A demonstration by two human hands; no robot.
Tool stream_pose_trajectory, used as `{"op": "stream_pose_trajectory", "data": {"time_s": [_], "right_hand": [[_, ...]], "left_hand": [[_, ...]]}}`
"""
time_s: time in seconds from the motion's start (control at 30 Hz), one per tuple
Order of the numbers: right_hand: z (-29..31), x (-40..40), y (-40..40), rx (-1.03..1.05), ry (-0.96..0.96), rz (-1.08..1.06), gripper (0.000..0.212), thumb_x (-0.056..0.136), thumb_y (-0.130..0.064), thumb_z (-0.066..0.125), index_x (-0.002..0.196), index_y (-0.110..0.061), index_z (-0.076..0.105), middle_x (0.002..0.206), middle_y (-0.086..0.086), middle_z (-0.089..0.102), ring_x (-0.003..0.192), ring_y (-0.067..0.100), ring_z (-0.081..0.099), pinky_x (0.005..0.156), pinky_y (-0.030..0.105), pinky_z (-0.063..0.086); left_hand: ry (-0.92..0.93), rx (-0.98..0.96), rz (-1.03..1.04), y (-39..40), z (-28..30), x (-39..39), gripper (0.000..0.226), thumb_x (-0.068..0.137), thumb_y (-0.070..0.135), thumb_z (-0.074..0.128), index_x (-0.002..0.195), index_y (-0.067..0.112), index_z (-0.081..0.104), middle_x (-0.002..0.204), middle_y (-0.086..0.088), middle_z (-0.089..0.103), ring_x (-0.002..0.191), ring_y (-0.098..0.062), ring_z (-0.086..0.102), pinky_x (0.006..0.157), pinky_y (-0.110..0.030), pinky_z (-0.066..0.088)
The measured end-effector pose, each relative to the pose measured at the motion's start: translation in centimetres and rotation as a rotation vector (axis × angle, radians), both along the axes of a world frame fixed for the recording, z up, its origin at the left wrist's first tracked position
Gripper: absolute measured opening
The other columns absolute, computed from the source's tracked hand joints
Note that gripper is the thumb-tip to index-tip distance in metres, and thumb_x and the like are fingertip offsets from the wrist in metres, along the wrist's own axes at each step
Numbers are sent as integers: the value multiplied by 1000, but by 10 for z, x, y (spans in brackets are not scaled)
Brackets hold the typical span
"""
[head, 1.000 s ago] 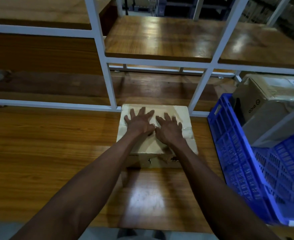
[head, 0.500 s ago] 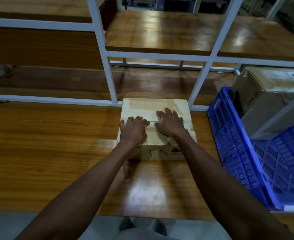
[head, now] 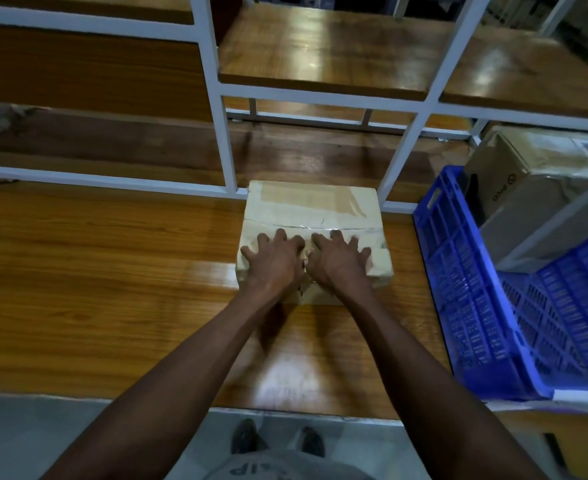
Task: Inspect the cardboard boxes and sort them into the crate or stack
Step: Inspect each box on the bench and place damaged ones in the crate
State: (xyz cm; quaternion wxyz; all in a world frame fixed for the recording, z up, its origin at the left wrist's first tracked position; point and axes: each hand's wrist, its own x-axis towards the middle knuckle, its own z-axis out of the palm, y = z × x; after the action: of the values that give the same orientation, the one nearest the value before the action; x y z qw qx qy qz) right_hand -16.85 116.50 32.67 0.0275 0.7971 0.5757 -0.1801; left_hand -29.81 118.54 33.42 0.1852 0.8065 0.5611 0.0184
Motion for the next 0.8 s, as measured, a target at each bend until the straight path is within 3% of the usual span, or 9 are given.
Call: {"op": "stream_pose_trajectory", "data": {"time_s": [0.13, 0.23, 0.47, 0.7, 0.8], "right_hand": [[4, 9, -3, 31, -30, 57, 51, 102, -50, 45, 149, -31, 47, 153, 8, 46, 139, 39, 40, 110, 55, 33], [8, 25, -16, 151, -87, -24, 52, 97, -55, 51, 137, -22, 57, 134, 13, 59, 121, 36, 55, 99, 49, 42], [-32, 19, -57, 405, -30, -150, 51, 103, -48, 44, 143, -19, 56, 147, 15, 52, 135, 35, 47, 108, 48, 39], [-32, 31, -60, 486, 22, -88, 52, 97, -49, 56, 136, -16, 62, 139, 13, 61, 129, 32, 54, 106, 45, 40], [-34, 52, -67, 537, 183, -125, 40, 91, -46, 69, 122, -21, 63, 128, 1, 67, 118, 25, 59, 98, 40, 40]], "left_hand": [[33, -16, 0, 0, 2, -4, 53, 96, 48, 59, 146, 35, 48, 152, -2, 43, 141, -32, 34, 110, -61, 26], [22, -28, -9, 1, 1, -7, 54, 97, 51, 56, 149, 38, 45, 155, 0, 40, 145, -30, 31, 112, -60, 22], [-54, 24, 12, -7, -9, -10, 46, 99, 47, 55, 144, 38, 49, 157, 1, 38, 149, -28, 24, 116, -59, 14], [-207, 236, 14, -24, -31, -26, 38, 91, 42, 70, 127, 36, 63, 137, 7, 55, 131, -21, 44, 111, -49, 24], [-270, 253, -1, -25, -42, -34, 41, 91, 28, 71, 130, 37, 64, 138, 7, 56, 129, -20, 47, 113, -45, 21]]}}
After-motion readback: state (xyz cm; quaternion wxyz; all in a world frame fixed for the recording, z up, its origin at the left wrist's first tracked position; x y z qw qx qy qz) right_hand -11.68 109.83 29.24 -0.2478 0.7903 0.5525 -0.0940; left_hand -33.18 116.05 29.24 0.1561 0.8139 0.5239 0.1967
